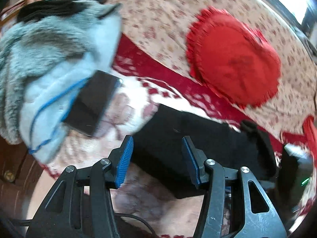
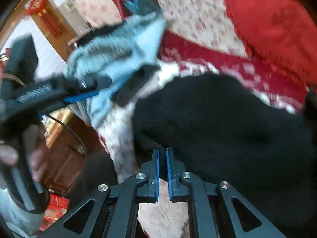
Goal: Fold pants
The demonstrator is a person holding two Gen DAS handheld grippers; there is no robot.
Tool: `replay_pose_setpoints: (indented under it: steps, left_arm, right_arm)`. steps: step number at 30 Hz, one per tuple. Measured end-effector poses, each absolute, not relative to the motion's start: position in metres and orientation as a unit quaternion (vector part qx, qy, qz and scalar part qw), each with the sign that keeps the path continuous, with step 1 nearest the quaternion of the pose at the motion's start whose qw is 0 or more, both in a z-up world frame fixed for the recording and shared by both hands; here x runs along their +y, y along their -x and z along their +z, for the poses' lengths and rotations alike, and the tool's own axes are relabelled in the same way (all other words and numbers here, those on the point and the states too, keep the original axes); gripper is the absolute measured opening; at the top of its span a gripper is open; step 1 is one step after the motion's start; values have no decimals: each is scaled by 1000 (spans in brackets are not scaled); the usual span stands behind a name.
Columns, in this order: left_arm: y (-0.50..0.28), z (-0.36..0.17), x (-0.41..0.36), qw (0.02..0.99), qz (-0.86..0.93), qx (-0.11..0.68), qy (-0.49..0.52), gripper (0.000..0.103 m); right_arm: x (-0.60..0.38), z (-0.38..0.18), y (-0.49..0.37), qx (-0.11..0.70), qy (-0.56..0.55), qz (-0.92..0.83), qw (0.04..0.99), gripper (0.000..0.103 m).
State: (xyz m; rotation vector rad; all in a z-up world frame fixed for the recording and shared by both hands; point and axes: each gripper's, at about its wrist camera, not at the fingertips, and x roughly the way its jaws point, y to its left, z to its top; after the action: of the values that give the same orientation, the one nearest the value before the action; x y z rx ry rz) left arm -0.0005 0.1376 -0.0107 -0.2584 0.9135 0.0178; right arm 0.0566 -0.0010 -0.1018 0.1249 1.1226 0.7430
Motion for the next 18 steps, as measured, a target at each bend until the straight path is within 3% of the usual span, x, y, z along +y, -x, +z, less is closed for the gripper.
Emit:
replay_pose_setpoints:
  steps: [1,3,6,8,13,14,15,18]
  left_arm:
    - [0,-15,130,888,4,445,118,50]
    - [-7,-25,115,881,-7,460,108,50]
    - [-17,-41,99,875,-13,476,93,51]
    - [-22,-48,94,872,-14,480,92,51]
    - [-30,-54,91,869,-11,486,90,52]
    - [-31,-54,90,869,-11,486,88,52]
    - [-31,-54,90,869,-12,487,86,52]
    - [-32,-55,90,868,-14,489,85,52]
  right_arm:
    - [-13,-94,-57,517,-77,341,781,10]
    - [-41,-73,-51,491,-96,321,804,27]
    - [-89,-41,-47,452,-83,255,851,42]
    - [-113,-34,-51,441,-45,187,877,47]
    - [-136,-72,-87,500,6,127,857,47]
    - [-139,-81,-91,512,1,131,849,45]
    - [-145,-88,-97,517,-12,129,846,30]
    - [-180,-79,-95,490,-84,113,860,5]
